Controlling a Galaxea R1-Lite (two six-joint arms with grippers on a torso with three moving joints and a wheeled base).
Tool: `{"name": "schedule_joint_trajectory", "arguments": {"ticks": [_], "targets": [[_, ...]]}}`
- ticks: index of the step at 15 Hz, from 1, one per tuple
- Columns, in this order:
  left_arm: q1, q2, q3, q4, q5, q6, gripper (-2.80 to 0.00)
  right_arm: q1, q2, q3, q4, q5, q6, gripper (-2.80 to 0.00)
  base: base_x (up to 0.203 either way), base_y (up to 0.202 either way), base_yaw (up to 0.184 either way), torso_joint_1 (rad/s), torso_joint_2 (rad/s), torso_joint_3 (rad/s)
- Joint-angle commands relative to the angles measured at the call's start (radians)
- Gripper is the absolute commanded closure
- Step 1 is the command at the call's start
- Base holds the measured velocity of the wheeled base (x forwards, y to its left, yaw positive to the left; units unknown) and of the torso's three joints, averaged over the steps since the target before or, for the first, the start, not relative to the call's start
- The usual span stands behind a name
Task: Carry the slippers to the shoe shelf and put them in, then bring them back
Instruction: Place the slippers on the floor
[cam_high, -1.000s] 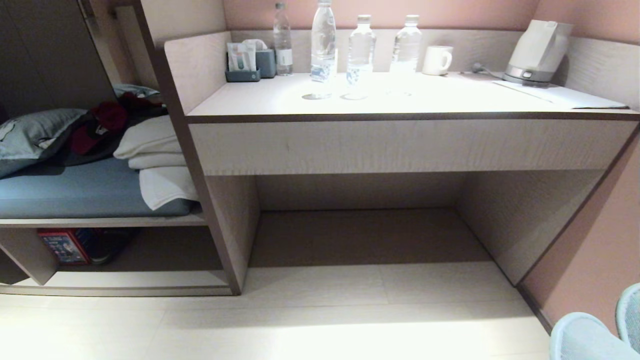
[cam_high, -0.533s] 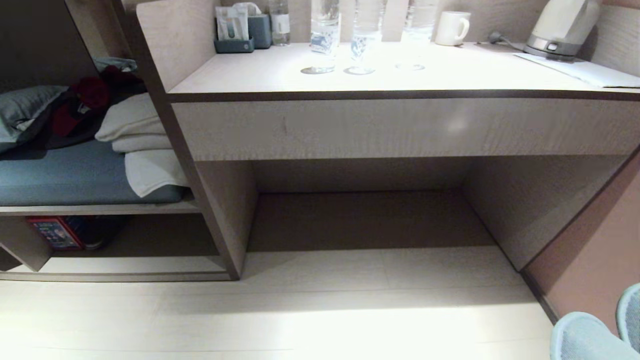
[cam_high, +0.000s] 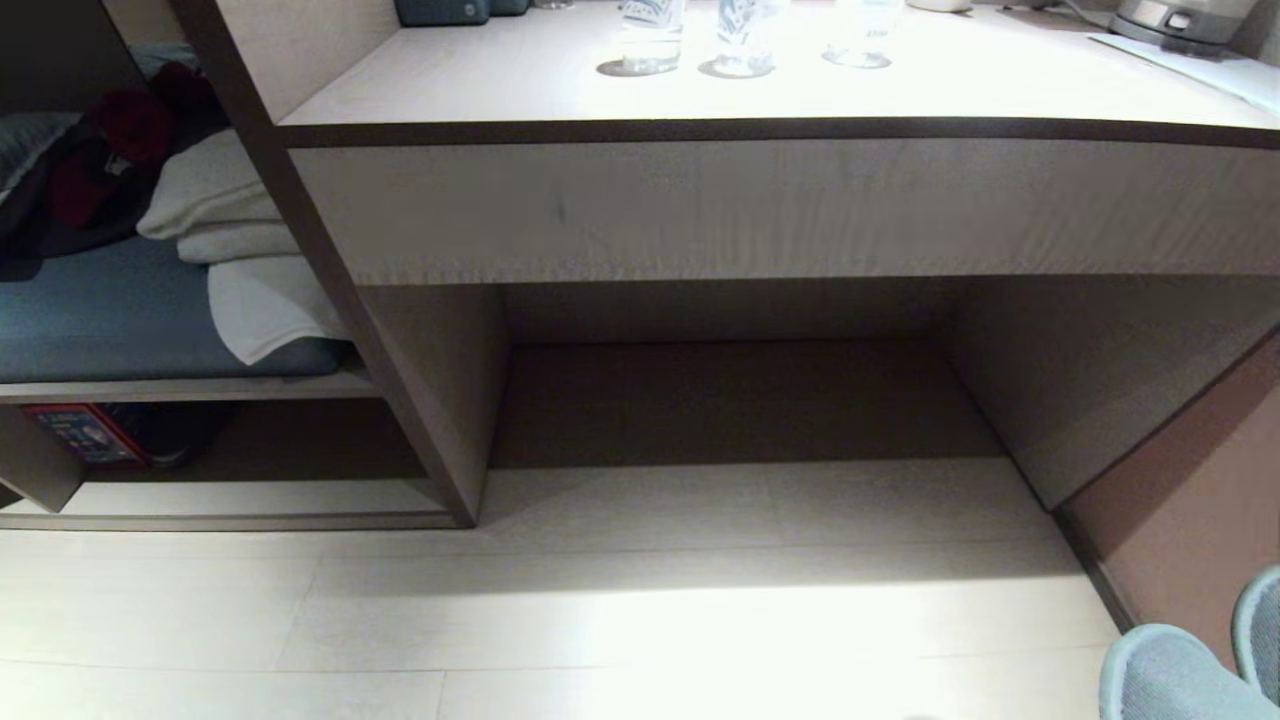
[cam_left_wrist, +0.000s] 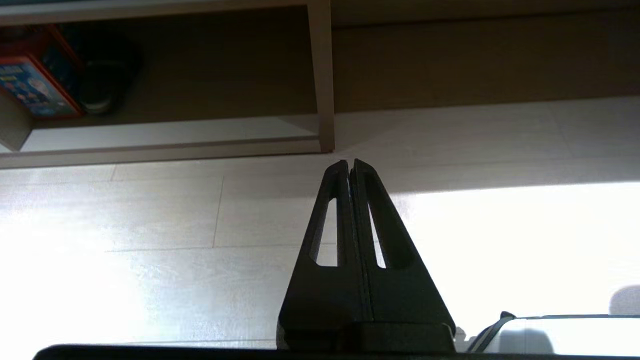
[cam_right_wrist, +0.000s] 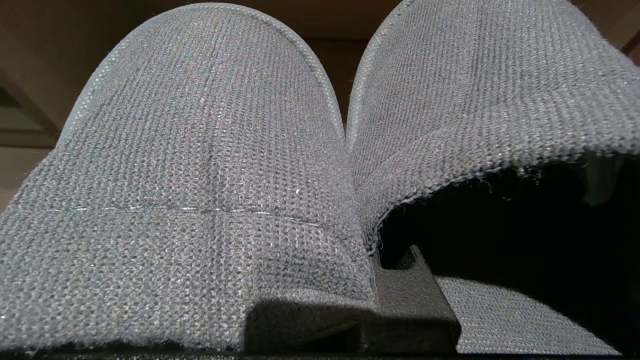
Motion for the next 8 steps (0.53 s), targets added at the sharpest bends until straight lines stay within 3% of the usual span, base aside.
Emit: {"name": "schedule_joint_trajectory", "arguments": {"ticks": [1, 8], "targets": [[0.0, 0.002, 0.0, -0.003, 0.002, 0.003, 0.0, 0.0, 0.001, 0.0, 0.0, 0.0, 0.0, 0.0, 0.0, 0.0, 0.0, 0.003, 0.01, -0.194], [0.0, 0.002, 0.0, -0.003, 0.0, 0.0, 0.0, 0.0, 0.001, 0.0, 0.0, 0.0, 0.0, 0.0, 0.0, 0.0, 0.0, 0.006, 0.0, -0.198]]}}
